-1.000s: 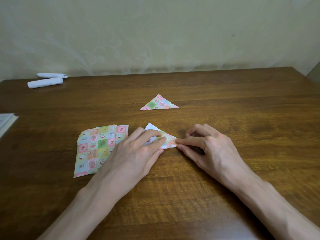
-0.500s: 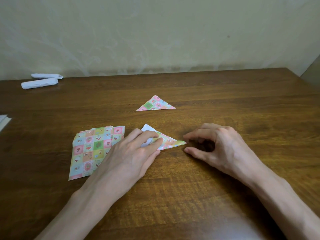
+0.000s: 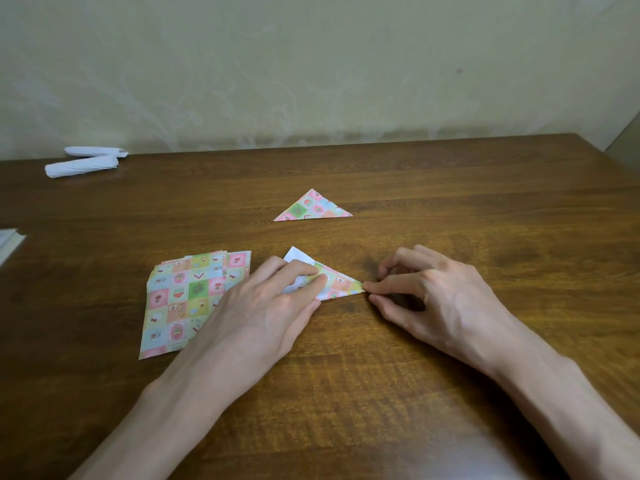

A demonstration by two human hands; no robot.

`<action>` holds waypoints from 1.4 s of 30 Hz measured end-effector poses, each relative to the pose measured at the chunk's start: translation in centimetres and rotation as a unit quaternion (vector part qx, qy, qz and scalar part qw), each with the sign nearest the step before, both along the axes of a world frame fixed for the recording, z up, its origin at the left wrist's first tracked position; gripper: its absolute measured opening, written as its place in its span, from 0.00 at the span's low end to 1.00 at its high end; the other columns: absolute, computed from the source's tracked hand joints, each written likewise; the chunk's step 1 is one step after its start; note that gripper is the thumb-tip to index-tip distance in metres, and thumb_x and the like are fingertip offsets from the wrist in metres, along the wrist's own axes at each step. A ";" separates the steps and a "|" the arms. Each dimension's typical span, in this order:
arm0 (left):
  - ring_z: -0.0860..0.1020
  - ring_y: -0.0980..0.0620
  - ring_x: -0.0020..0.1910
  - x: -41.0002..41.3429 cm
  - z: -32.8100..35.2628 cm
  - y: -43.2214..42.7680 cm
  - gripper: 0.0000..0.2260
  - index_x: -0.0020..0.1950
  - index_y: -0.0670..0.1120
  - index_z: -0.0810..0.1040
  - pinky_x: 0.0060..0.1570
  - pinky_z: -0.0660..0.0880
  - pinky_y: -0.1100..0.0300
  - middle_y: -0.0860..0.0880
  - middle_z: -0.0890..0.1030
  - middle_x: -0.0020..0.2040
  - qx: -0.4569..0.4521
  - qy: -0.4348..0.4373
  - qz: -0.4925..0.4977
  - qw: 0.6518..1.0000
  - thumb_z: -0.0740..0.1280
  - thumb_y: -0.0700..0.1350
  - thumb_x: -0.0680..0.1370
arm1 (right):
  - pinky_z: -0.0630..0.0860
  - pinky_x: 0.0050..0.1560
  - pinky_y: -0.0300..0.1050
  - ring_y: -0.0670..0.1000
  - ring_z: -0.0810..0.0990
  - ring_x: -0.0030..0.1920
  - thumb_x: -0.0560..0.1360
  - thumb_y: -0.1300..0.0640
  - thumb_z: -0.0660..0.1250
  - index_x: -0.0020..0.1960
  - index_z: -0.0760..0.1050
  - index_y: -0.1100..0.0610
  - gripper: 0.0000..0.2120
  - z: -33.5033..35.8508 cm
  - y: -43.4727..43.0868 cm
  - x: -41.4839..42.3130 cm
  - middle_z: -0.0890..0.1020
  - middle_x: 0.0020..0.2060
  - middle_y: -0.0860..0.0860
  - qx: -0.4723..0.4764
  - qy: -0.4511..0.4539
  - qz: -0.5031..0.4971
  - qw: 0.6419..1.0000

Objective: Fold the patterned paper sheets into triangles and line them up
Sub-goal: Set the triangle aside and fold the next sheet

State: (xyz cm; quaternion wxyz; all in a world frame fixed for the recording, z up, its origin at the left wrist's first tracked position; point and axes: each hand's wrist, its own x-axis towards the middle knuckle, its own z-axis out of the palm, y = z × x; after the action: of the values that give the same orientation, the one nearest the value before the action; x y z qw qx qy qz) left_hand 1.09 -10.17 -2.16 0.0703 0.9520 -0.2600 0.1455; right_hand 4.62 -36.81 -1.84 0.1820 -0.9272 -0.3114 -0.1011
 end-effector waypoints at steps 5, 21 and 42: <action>0.77 0.52 0.56 0.0 0.0 0.1 0.16 0.65 0.50 0.82 0.36 0.79 0.57 0.55 0.78 0.63 -0.002 0.003 -0.004 1.000 0.60 0.51 0.82 | 0.81 0.40 0.51 0.40 0.77 0.52 0.76 0.35 0.62 0.51 0.85 0.39 0.15 0.0 -0.2 0.1 0.78 0.52 0.36 0.026 0.032 -0.008 0.999; 0.77 0.51 0.58 0.1 -0.1 0.0 0.15 0.65 0.50 0.82 0.35 0.80 0.53 0.55 0.78 0.63 -0.002 0.005 -0.004 1.000 0.62 0.51 0.82 | 0.78 0.57 0.45 0.43 0.76 0.55 0.76 0.46 0.63 0.65 0.81 0.41 0.19 0.3 0.6 -0.4 0.78 0.55 0.37 0.033 0.050 0.015 0.998; 0.78 0.49 0.57 0.0 0.0 -0.1 0.15 0.64 0.49 0.83 0.35 0.81 0.52 0.54 0.80 0.62 0.007 0.002 0.006 1.000 0.63 0.50 0.81 | 0.77 0.49 0.50 0.47 0.73 0.50 0.78 0.42 0.64 0.64 0.83 0.41 0.18 -0.3 1.3 -0.8 0.76 0.54 0.42 -0.009 0.004 0.023 1.000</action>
State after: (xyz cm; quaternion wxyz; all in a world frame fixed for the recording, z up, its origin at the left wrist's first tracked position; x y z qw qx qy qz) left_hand 1.08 -10.24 -2.15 0.0630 0.9542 -0.2556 0.1421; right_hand 3.81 -35.49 -2.19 0.1770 -0.9218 -0.3327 -0.0905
